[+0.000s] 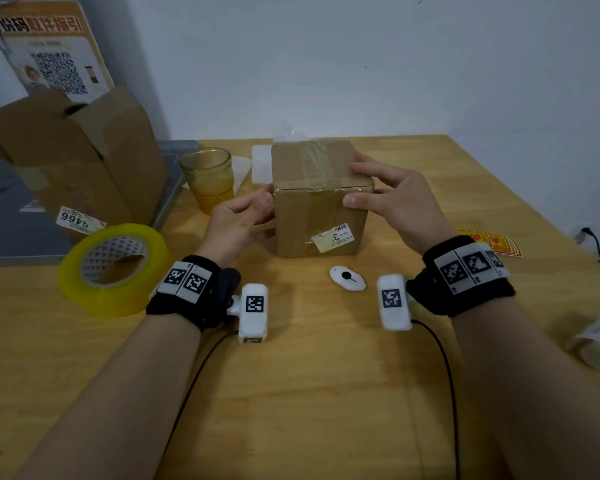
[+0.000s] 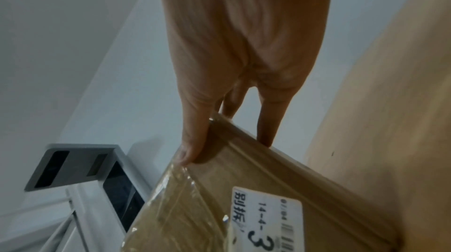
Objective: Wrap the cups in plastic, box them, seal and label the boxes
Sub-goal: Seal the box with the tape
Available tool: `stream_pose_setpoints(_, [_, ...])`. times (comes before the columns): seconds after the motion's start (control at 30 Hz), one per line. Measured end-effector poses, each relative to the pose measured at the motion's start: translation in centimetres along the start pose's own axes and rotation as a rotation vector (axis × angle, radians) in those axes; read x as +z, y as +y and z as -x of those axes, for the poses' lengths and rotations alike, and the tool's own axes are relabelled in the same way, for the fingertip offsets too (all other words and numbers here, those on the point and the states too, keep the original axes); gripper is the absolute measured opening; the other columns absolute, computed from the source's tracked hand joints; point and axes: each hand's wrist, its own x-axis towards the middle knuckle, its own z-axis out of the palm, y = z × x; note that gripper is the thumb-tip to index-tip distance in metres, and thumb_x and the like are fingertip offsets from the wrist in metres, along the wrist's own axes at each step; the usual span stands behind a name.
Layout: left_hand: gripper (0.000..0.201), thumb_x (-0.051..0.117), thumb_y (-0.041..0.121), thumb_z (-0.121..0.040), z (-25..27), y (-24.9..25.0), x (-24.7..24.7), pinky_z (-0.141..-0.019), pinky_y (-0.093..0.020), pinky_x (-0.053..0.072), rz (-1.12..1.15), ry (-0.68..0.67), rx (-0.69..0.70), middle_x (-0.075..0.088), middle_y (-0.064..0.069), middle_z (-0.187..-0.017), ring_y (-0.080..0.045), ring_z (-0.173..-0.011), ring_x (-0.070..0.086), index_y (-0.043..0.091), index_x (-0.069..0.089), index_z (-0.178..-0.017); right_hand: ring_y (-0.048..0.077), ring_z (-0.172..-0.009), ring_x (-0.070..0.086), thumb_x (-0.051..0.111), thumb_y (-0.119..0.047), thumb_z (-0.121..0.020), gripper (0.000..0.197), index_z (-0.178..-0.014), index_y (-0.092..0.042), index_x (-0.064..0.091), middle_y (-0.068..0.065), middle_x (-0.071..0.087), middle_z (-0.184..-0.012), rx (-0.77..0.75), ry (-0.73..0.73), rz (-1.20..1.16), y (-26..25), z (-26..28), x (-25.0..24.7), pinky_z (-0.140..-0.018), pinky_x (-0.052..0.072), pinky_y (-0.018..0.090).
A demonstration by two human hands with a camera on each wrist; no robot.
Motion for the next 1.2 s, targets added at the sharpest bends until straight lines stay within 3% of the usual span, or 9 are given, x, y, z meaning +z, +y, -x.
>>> stream_pose_setpoints(0.1, [0.025,0.072,0.025,-0.092,-0.2,-0.2,0.3,-0.077,-0.036,0.062,0.009,0.050,0.019,0.077,-0.003,-0.114,-0.020,-0.107,0.074,0.021,0.072,-0.117,0.017,-0.116,0.071,0.087,0.000,-0.075,0.059,-0.128,-0.016,0.069,-0.005,0.067,-0.137,0.038,0.030,-0.146,0.4,0.4,0.0,-0.092,0.059,0.032])
stream_pose_setpoints(0.23, [0.005,0.075,0.021,-0.092,-0.4,-0.4,0.5,-0.081,-0.040,0.062,-0.020,0.133,0.041,0.077,-0.005,-0.108,-0.018,-0.100,0.074,0.018,0.072,-0.093,0.024,-0.103,0.075,0.084,0.001,-0.079,0.044,-0.108,-0.014,0.053,0.011,0.078,-0.110,0.076,0.093,-0.294,1.1,0.7,0.4,-0.088,0.059,0.036])
stream_pose_setpoints(0.37, [0.008,0.076,0.023,-0.092,-0.5,0.0,0.2,-0.077,-0.031,0.059,-0.077,0.177,0.054,0.079,0.000,-0.105,-0.015,-0.098,0.073,0.017,0.080,-0.095,0.028,-0.099,0.076,0.088,-0.005,-0.077,0.029,-0.091,-0.013,0.064,0.014,0.078,-0.096,0.092,0.152,-0.236,1.0,0.8,0.7,-0.087,0.062,0.037])
stream_pose_setpoints(0.47, [0.018,0.073,0.026,-0.095,-0.4,0.4,0.2,-0.084,-0.037,0.062,-0.062,0.145,-0.012,0.078,-0.001,-0.108,-0.017,-0.100,0.075,0.014,0.078,-0.107,0.020,-0.096,0.077,0.085,-0.006,-0.081,0.018,-0.089,-0.010,0.069,0.010,0.080,-0.097,0.105,0.153,-0.226,0.8,1.0,0.7,-0.077,0.061,0.026])
stream_pose_setpoints(0.57, [0.011,0.077,0.027,-0.091,-0.2,0.7,0.3,-0.090,-0.044,0.061,-0.059,0.190,-0.038,0.078,0.002,-0.104,-0.016,-0.095,0.074,0.019,0.076,-0.099,0.020,-0.097,0.077,0.085,-0.008,-0.082,0.016,-0.089,-0.009,0.071,0.010,0.080,-0.097,0.126,0.154,-0.207,0.6,0.9,0.6,-0.083,0.062,0.030])
stream_pose_setpoints(0.67, [0.010,0.081,0.034,-0.086,-0.1,1.2,0.4,-0.082,-0.035,0.061,-0.190,0.268,-0.001,0.078,0.013,-0.091,-0.008,-0.092,0.071,0.025,0.078,-0.087,0.021,-0.100,0.077,0.087,-0.012,-0.081,0.018,-0.091,-0.008,0.073,0.011,0.079,-0.100,0.163,0.162,-0.173,0.3,0.7,0.5,-0.090,0.062,0.036])
stream_pose_setpoints(0.8, [0.010,0.076,0.036,-0.091,-0.2,2.0,0.6,-0.070,-0.023,0.054,-0.334,0.271,0.047,0.078,0.011,-0.090,-0.006,-0.090,0.069,0.029,0.078,-0.086,0.021,-0.097,0.077,0.088,-0.013,-0.080,0.018,-0.089,-0.007,0.074,0.013,0.079,-0.099,0.179,0.208,-0.147,0.1,0.6,0.8,-0.090,0.062,0.037])
stream_pose_setpoints(1.0, [0.024,0.058,0.030,-0.103,-0.4,3.0,1.3,-0.078,-0.029,0.060,-0.416,0.230,0.032,0.079,0.004,-0.091,-0.010,-0.087,0.074,0.021,0.078,-0.092,0.023,-0.099,0.077,0.088,-0.014,-0.080,0.026,-0.097,0.001,0.074,0.016,0.078,-0.101,0.191,0.236,-0.137,0.0,0.5,0.8,-0.090,0.063,0.039])
stream_pose_setpoints(1.2, [0.039,0.047,0.041,-0.106,-0.4,4.6,2.3,-0.085,-0.035,0.059,-0.436,0.175,-0.063,0.078,0.002,-0.092,-0.011,-0.090,0.074,0.018,0.075,-0.093,0.023,-0.096,0.077,0.088,-0.015,-0.081,0.019,-0.089,-0.004,0.075,0.013,0.079,-0.096,0.179,0.255,-0.099,0.2,0.3,1.1,-0.088,0.063,0.039])
